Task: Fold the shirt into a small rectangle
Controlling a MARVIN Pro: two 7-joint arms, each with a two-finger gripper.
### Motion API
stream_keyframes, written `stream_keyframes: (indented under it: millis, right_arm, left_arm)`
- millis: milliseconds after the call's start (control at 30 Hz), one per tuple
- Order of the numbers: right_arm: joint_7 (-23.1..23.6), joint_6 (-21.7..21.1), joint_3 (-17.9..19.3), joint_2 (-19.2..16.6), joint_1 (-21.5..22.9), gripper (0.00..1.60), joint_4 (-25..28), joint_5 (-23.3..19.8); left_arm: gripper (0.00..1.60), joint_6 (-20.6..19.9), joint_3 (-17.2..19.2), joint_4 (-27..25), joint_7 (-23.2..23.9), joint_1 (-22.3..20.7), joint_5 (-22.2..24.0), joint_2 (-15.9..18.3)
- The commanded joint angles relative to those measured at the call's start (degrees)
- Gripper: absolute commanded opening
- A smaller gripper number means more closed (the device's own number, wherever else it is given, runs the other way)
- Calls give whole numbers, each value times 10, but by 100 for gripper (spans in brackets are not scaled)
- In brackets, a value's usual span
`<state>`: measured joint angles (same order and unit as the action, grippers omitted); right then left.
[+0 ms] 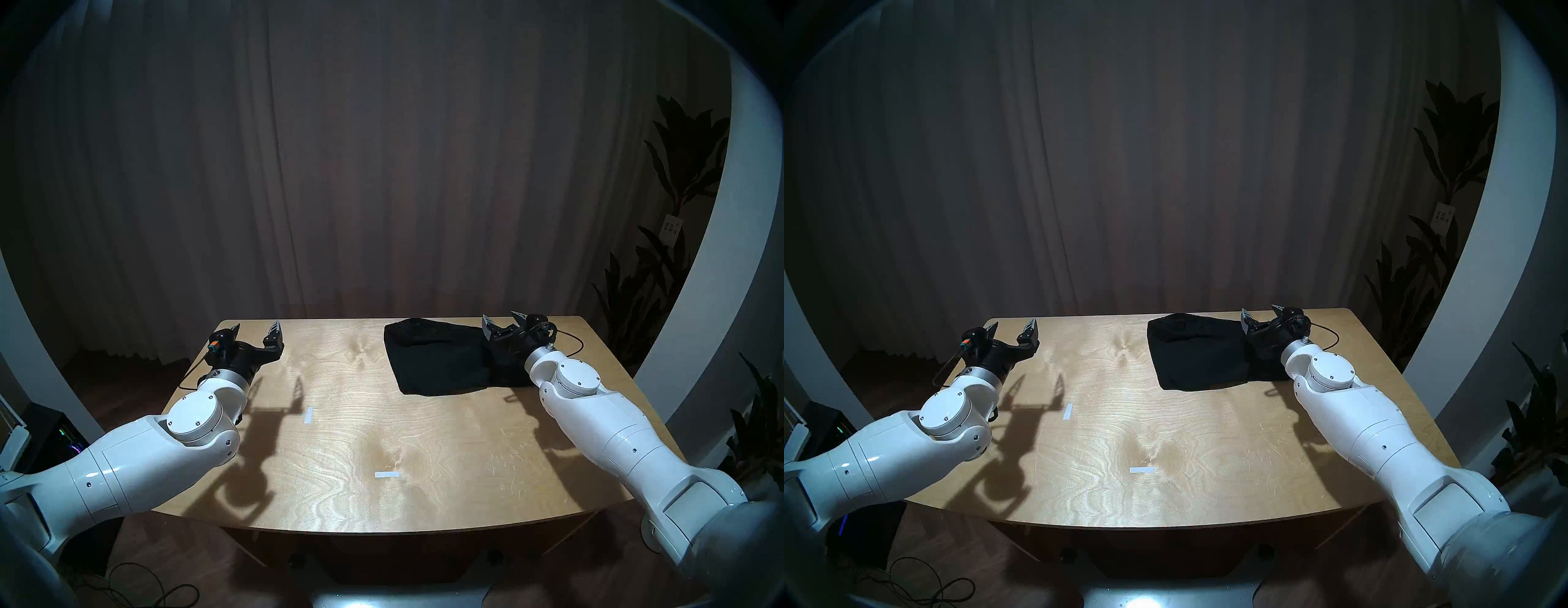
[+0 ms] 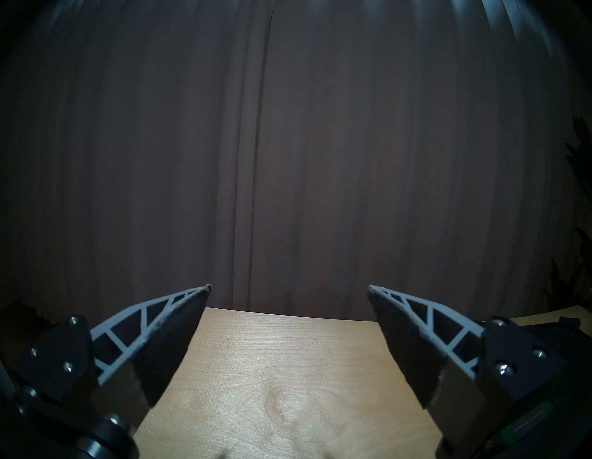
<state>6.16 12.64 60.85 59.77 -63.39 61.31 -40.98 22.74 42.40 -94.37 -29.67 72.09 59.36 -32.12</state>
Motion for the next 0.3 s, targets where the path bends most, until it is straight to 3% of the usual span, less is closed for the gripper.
stream_keyframes:
  millis: [0,267]
  right_arm:
    - [0,18,7,7,17,160,5,1]
    - [1,21,8,9,17,160,4,4]
  left_arm:
    - [160,11,9,-4,13,-13,-4,0]
    - [160,12,10,-3,16,-13,-4,0]
